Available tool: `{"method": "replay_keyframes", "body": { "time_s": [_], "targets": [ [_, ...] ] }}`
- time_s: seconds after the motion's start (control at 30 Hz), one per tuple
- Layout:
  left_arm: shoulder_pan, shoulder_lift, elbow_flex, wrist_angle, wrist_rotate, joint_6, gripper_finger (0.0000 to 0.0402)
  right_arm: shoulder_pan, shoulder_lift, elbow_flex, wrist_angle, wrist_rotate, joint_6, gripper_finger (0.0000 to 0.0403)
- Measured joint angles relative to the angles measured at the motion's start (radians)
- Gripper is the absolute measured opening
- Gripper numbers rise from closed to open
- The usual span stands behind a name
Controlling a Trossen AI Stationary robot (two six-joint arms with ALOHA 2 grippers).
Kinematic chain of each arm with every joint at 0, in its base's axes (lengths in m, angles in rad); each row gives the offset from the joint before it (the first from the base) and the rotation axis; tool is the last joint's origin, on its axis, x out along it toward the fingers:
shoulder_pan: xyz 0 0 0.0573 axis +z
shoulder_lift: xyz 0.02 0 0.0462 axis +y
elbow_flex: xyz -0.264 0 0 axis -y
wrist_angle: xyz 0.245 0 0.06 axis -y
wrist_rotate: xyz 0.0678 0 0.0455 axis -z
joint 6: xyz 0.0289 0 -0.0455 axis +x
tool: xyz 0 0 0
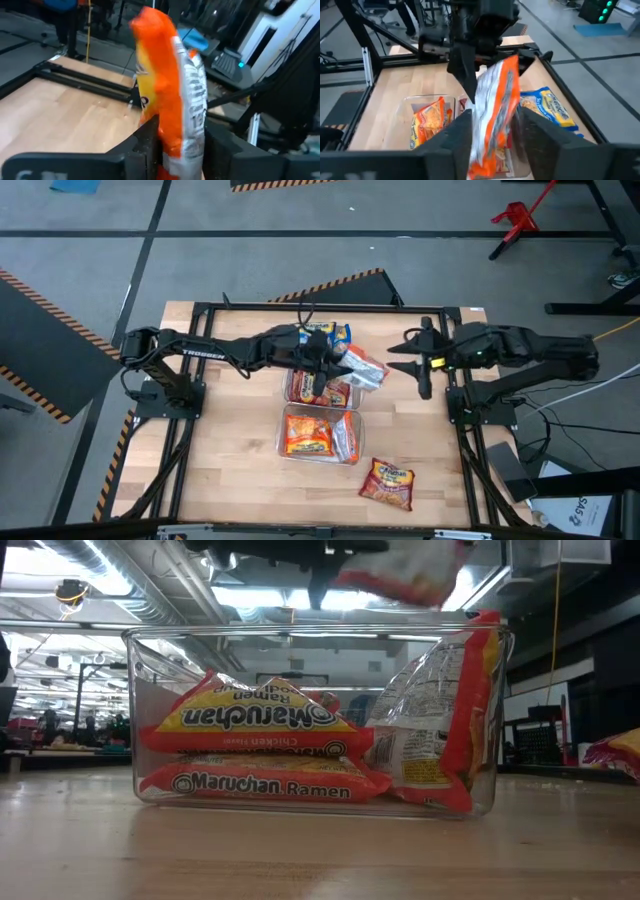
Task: Sort Maruchan noodles
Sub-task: Put the orange noodle pack into the bottom transparent bin
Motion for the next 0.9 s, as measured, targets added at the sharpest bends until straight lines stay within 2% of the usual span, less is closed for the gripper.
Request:
{"method": "replay_keyframes", "body": {
  "time_s": [0.17, 0.43, 0.6, 0.73, 0.9],
  "targets": [
    [-0.024, 0.000, 0.000, -0.092, 0.005, 0.054, 0.0085, 0.000, -0.059, 0.000, -0.055, 0.040, 0.059, 0.0176],
    [-0.097, -0.011, 0.000, -0.162, -0.051, 0.121, 0.0035, 0.000, -0.092, 0.000, -0.083, 0.062, 0.075, 0.0179],
    [-0.113, -0.010, 0.000, -0.184, -0.102, 0.137, 0.0007, 0.000, -0.079, -0.010, -0.111, 0.037, 0.069, 0.0179],
    [-0.114, -0.026, 0.000, -0.246, -0.030, 0.256, 0.0022, 0.000, -0.035, -0.058, -0.127, -0.015, 0.048, 0.0179],
    [-0.124, -0.097, 0.000, -0.367, 0.036, 0.358, 0.0079, 0.000, 0.057, -0.098, -0.128, -0.038, 0.023, 0.0179]
  ]
}}
